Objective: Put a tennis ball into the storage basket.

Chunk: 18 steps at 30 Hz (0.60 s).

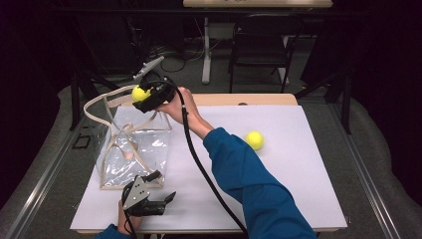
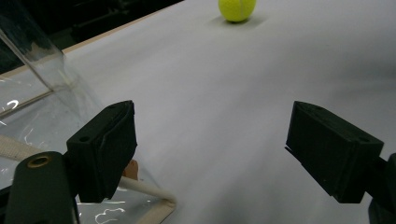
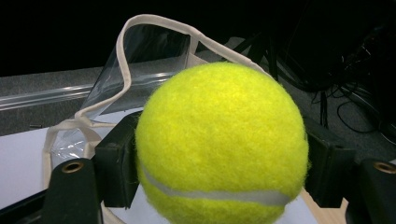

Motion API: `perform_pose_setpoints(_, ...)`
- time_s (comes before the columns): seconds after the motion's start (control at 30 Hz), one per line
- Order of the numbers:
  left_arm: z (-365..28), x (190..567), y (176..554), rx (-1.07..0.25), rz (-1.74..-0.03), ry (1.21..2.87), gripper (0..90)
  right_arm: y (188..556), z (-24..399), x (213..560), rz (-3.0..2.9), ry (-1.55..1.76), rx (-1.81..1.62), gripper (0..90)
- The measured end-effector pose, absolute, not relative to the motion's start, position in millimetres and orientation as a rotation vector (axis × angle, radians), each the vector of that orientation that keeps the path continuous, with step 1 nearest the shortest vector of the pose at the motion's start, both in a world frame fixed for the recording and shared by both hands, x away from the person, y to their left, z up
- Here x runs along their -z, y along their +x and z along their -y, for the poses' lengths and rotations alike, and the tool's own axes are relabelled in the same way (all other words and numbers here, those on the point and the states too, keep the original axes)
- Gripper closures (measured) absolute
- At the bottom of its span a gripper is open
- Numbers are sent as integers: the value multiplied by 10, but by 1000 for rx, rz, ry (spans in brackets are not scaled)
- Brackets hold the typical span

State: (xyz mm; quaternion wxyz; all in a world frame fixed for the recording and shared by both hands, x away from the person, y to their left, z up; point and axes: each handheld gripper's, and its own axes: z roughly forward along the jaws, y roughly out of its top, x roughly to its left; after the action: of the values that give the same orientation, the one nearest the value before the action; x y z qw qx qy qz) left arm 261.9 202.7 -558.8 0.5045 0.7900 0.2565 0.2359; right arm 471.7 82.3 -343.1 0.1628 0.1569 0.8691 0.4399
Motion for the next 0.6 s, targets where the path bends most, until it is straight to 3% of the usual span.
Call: perform_pose_setpoints(0.6, -2026, 5588, 2621, -565, -615, 1911, 159, 4739, -934, 3525, -2514, 445, -1207, 259)
